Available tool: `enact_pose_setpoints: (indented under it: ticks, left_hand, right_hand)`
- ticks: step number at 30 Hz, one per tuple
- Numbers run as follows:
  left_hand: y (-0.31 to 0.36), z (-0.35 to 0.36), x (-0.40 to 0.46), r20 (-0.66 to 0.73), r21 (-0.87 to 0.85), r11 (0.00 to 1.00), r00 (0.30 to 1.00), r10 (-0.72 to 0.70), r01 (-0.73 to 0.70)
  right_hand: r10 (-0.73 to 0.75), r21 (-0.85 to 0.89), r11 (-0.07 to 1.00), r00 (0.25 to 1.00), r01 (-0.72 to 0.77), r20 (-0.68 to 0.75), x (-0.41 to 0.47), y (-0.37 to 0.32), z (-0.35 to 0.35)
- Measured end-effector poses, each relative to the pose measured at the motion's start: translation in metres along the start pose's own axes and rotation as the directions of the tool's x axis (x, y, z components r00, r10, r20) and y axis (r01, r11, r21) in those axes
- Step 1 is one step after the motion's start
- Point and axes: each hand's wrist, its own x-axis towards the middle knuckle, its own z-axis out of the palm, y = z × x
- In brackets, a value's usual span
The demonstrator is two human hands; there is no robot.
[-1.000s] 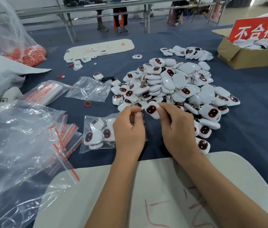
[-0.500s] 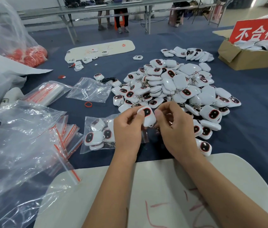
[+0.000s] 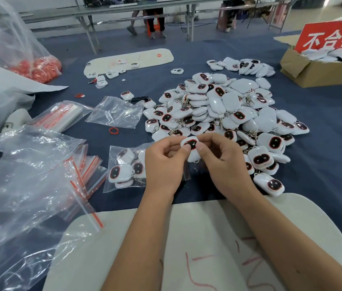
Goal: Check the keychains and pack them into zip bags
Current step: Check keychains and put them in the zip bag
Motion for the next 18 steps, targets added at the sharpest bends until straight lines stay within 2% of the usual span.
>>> enact_pose_setpoints:
  ticks: [5,12,18]
  left_hand:
    - [-0.0007,-0.0014,0.0001,0.036,0.045,0.999,0.999,-0.014,0.012]
    - [-0.0028,-0.0013,0.0003,0.045,0.05,0.998,0.998,-0.036,0.033]
    - [-0.0035,-0.002,0.0002,0.059,0.051,0.999,0.998,0.013,-0.016]
  right_hand:
    - [0.063,0.11,0.992,0.997,-0.068,0.052,0.0006,0.0033,-0.0021]
    - [0.095,0.113,0.989,0.994,-0.1,0.049,0.0018,0.0032,-0.0031]
    - [0.108,0.125,0.985,0.992,-0.115,0.066,0.0024,0.004,-0.0034]
